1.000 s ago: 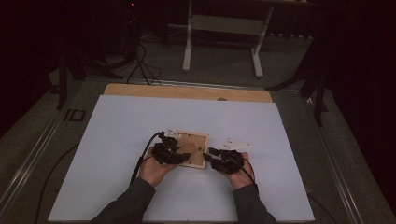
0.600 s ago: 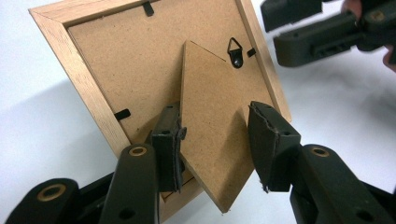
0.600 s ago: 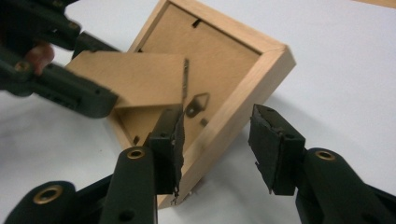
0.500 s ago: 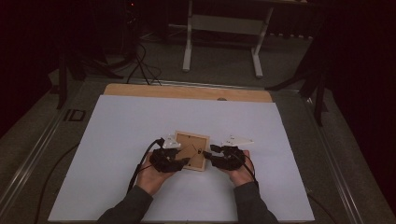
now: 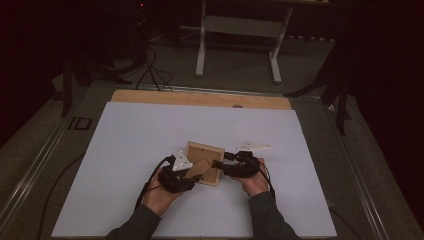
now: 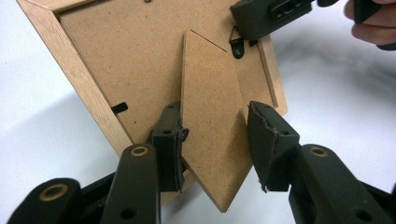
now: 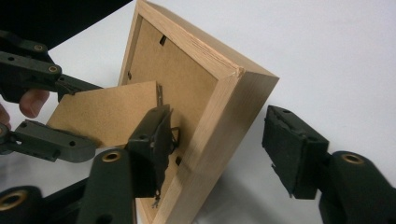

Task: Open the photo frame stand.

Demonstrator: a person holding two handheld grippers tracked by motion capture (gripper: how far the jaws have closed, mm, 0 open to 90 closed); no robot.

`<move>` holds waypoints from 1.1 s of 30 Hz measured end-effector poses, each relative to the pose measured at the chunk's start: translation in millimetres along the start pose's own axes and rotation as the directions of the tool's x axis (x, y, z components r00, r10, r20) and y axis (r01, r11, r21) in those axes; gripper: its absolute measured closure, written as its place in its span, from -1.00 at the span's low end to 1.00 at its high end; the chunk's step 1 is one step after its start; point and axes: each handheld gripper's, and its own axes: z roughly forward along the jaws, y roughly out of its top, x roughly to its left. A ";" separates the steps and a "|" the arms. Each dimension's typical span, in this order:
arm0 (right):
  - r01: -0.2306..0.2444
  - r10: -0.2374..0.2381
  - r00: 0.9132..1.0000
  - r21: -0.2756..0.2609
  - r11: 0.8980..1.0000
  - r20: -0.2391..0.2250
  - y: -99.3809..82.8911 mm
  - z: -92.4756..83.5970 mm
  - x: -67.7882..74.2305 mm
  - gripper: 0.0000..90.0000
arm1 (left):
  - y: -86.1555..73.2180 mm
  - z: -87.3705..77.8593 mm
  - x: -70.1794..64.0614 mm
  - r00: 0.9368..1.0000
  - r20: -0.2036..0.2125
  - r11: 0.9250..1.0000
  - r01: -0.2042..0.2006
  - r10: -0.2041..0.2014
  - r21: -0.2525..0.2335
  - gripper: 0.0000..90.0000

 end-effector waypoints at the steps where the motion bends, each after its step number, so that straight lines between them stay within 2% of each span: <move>1: 0.000 0.000 1.000 0.000 1.000 0.000 0.0 0.0 0.0 -0.08 | 0.0 0.0 0.0 1.000 0.000 1.000 0.000 0.000 0.000 0.30; 4: 0.014 -0.014 1.000 0.010 1.000 -0.026 -0.5 2.5 3.0 -0.03 | -0.9 -1.0 0.1 1.000 0.006 1.000 -0.002 0.002 -0.001 0.30; 7: 0.022 -0.022 1.000 0.010 1.000 -0.022 -0.5 1.9 4.2 0.04 | -1.4 -1.3 0.7 1.000 0.011 1.000 -0.003 0.003 -0.001 0.30; 11: 0.023 -0.022 0.999 0.010 1.000 -0.030 -0.7 0.7 3.7 0.05 | -1.7 -1.7 3.2 0.999 0.031 1.000 0.014 -0.014 0.003 0.30; 12: 0.026 -0.025 0.999 0.010 1.000 -0.029 -0.5 0.5 4.2 0.05 | -1.8 -2.6 5.4 0.998 0.055 1.000 0.029 -0.029 0.007 0.31; 13: 0.026 -0.025 0.999 0.010 1.000 -0.029 -0.5 0.5 4.2 0.05 | -1.8 -2.6 5.4 0.998 0.055 1.000 0.029 -0.029 0.007 0.32; 15: 0.038 -0.038 0.999 0.008 0.999 -0.026 -0.2 0.0 5.4 0.06 | -1.9 -3.6 8.2 0.995 0.087 0.999 0.052 -0.052 0.006 0.33; 16: 0.044 -0.044 0.999 0.006 0.999 -0.023 0.1 -0.4 6.6 0.07 | -2.2 -4.9 12.2 0.989 0.123 0.997 0.081 -0.081 0.005 0.34; 17: 0.044 -0.044 0.999 0.006 0.999 -0.023 0.1 -0.4 6.6 0.07 | -2.2 -4.9 12.2 0.989 0.123 0.997 0.081 -0.081 0.005 0.34; 19: 0.056 -0.056 0.998 0.002 0.998 -0.022 0.4 -0.9 7.8 0.07 | -2.5 -6.0 15.5 0.983 0.147 0.994 0.113 -0.112 0.002 0.34; 20: 0.066 -0.066 0.998 0.001 0.998 -0.021 0.8 -1.6 9.4 0.08 | -3.0 -6.4 18.3 0.977 0.164 0.991 0.136 -0.135 0.005 0.38; 25: 0.093 -0.093 0.996 -0.009 0.996 -0.013 2.4 -3.7 13.2 0.14 | -4.2 -4.5 19.4 0.977 0.160 0.990 0.142 -0.144 0.027 0.49; 33: 0.125 -0.125 0.992 -0.013 0.992 0.000 4.1 -4.6 17.3 0.15 | -4.5 -2.4 17.4 0.981 0.148 0.991 0.122 -0.128 0.049 0.57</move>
